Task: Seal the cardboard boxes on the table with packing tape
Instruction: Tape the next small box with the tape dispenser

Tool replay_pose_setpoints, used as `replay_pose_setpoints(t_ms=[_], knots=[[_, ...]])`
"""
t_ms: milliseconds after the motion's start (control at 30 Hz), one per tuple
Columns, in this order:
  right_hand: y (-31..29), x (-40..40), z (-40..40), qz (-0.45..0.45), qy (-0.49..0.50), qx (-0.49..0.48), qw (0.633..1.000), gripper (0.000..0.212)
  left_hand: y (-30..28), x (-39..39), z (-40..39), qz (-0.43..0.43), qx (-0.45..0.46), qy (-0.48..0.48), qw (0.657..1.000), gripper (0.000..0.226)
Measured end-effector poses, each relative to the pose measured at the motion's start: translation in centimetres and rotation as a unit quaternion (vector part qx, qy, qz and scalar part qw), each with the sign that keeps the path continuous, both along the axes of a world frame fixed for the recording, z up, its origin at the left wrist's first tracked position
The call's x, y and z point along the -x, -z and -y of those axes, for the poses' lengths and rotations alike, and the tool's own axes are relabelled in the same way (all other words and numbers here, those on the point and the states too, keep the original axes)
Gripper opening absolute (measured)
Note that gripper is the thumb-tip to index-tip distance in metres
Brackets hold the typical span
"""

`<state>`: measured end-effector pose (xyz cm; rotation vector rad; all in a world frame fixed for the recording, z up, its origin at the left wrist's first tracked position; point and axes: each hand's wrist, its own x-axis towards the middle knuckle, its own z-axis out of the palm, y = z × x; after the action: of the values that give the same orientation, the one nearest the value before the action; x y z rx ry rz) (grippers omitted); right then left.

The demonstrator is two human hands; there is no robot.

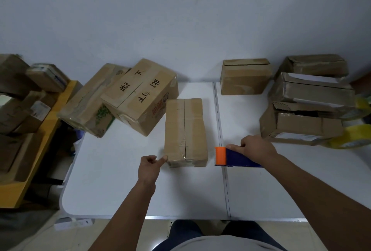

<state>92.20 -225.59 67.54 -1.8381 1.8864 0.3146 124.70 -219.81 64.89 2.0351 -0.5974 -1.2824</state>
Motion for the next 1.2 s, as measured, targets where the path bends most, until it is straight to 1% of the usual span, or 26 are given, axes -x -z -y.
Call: replay_pose_setpoints(t_ms=[133,300,467,533,600,700,767,867,1067,1167,1200], knots=[[0.2,-0.2,0.0,-0.009,-0.005,0.004,1.000,0.069,0.0,-0.1,0.0,0.003,-0.007,0.011,1.000,0.046],[0.4,-0.4,0.0,-0.009,0.003,-0.001,1.000,0.072,-0.2,-0.2,-0.3,0.023,-0.006,0.036,0.999,0.045],[0.7,-0.5,0.0,-0.014,0.004,-0.006,1.000,0.074,0.1,-0.9,-0.4,0.004,-0.009,0.070,0.997,0.048],[0.5,-0.6,-0.1,-0.021,-0.002,0.006,1.000,0.075,0.1,-1.1,-0.5,0.011,-0.006,0.090,0.996,0.043],[0.4,-0.7,-0.1,-0.027,-0.005,0.019,0.999,0.075,0.2,-1.3,-0.5,0.035,0.001,0.107,0.994,0.034],[0.6,-0.8,-0.2,-0.030,-0.001,0.015,0.999,0.076,0.4,-1.8,-0.3,0.034,0.000,0.094,0.995,0.025],[0.7,-0.8,-0.3,-0.034,0.002,0.013,0.999,0.077,0.5,-2.3,-0.2,0.033,-0.007,0.094,0.995,0.025],[0.6,-0.9,-0.4,-0.035,0.003,0.017,0.999,0.075,0.7,-2.7,-0.1,0.034,-0.014,0.115,0.993,0.031],[0.2,-1.0,-0.3,-0.036,-0.002,0.022,0.999,0.073,1.1,-3.2,0.8,0.129,-0.007,0.191,0.973,0.032],[0.0,-1.0,-0.5,-0.048,-0.011,0.028,0.998,0.071,1.9,-4.3,0.2,0.234,-0.028,0.245,0.940,0.040],[0.1,-1.0,-0.5,-0.046,-0.011,0.027,0.999,0.071,2.0,-4.7,0.0,0.267,-0.016,0.248,0.931,0.042]])
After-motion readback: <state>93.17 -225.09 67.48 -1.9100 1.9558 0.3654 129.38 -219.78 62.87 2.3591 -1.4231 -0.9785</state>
